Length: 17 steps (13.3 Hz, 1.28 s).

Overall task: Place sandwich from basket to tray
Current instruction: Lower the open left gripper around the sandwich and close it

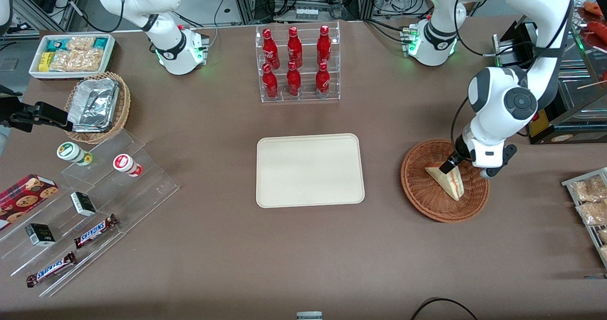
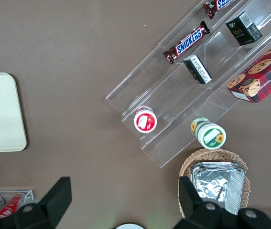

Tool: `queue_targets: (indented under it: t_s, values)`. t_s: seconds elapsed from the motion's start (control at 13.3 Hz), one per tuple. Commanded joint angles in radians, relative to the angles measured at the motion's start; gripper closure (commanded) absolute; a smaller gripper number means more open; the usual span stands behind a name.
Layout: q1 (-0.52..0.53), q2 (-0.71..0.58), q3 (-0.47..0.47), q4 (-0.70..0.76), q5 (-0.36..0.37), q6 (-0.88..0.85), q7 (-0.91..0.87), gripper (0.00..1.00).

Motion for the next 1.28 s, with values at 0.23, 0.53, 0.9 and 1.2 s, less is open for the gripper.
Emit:
queue_targets:
  t_s: [0.23,0.53,0.9,1.2]
  values:
    - [0.012,0.090,0.000,0.001,0.023,0.120,-0.023,0.00]
    - [0.012,0.104,0.000,-0.001,0.019,0.123,-0.035,0.45]
    - [0.012,0.069,0.000,0.007,0.020,0.053,0.057,1.00]
    - [0.009,0.006,-0.003,0.045,0.020,-0.050,0.089,1.00]
